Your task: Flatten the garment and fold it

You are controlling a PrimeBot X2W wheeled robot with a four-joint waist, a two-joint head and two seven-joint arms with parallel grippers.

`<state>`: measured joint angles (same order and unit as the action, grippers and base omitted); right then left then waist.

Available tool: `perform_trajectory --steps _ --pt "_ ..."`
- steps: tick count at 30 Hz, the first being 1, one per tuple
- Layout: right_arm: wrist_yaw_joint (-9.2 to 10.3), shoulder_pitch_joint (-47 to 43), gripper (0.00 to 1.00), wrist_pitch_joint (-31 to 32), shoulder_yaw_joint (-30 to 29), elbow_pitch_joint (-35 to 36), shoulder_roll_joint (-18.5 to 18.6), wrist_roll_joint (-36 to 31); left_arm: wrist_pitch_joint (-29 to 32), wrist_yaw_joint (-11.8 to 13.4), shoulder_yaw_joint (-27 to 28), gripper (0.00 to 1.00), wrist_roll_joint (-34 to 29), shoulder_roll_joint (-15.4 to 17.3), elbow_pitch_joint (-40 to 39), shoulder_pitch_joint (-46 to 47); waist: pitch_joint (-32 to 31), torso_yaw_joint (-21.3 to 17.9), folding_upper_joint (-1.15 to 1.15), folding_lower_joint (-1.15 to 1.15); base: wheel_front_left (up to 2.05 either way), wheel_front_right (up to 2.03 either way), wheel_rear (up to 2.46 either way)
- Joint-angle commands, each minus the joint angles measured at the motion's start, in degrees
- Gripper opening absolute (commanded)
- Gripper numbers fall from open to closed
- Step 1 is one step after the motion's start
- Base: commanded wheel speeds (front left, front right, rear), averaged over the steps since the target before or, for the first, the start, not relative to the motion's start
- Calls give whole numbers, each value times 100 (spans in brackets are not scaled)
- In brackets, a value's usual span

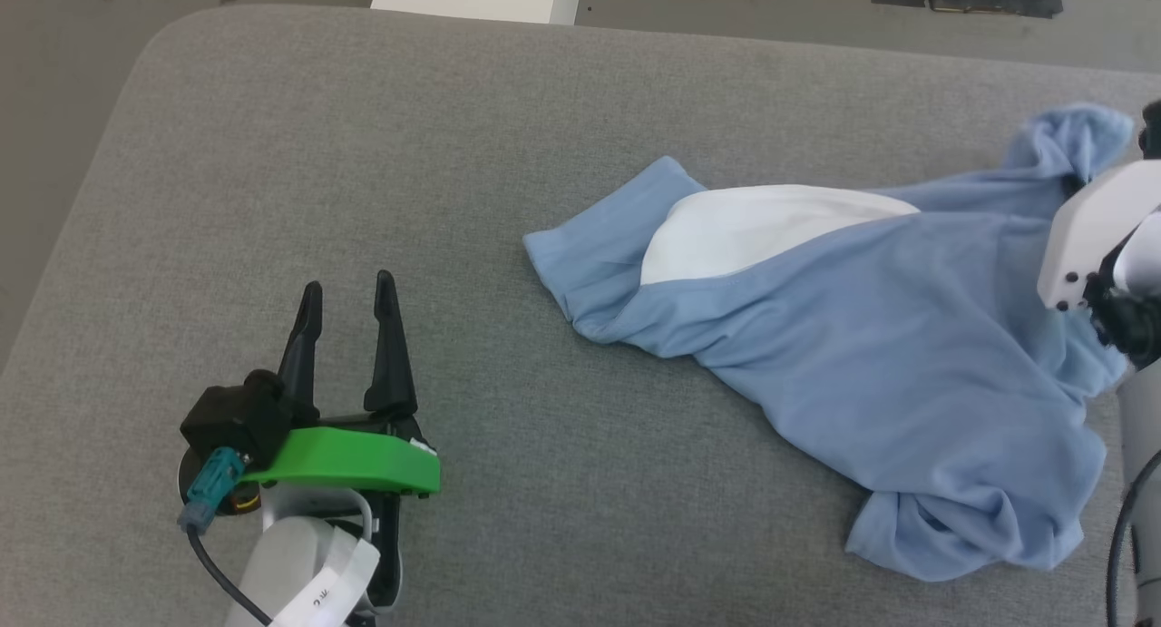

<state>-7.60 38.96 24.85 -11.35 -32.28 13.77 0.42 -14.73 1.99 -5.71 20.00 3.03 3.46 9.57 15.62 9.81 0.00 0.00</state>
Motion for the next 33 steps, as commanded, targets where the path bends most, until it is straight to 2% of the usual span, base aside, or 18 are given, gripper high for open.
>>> perform_trajectory --steps 1,5,9,14,19,23,28,33 --pt "11 -8 100 -23 -114 -103 -139 -53 -27 -21 8 100 5 -15 23 73 -32 -23 0 0 0 0 0" --pt "11 -297 100 -327 -239 -133 -301 -131 -27 -37 40 100 -26 -15 81 -6 -159 -108 0 0 0 0 0" --pt "11 -846 100 -1004 -362 247 -474 75 -27 -54 77 100 -68 -15 131 -100 -375 -200 0 0 0 0 0" --pt "11 -1942 100 -1879 -39 1396 -701 434 -27 -89 138 100 -142 -15 181 -258 -636 -383 0 0 0 0 0" --pt "11 -3124 100 -2334 177 2415 -935 574 -27 -138 155 100 -164 -15 225 -392 -795 -596 0 0 0 0 0" --pt "11 -3737 100 -2517 291 2834 -1052 672 -27 -176 120 100 -191 -15 298 -436 -866 -744 0 0 0 0 0" --pt "11 -4048 100 -2456 404 2993 -1084 803 -2 -130 -15 100 -227 -15 617 -360 -894 -932 0 0 0 0 0" --pt "11 -4046 100 -2403 477 3119 -1087 926 596 11 -117 100 -233 -14 1211 149 -818 -1147 0 0 0 0 0"
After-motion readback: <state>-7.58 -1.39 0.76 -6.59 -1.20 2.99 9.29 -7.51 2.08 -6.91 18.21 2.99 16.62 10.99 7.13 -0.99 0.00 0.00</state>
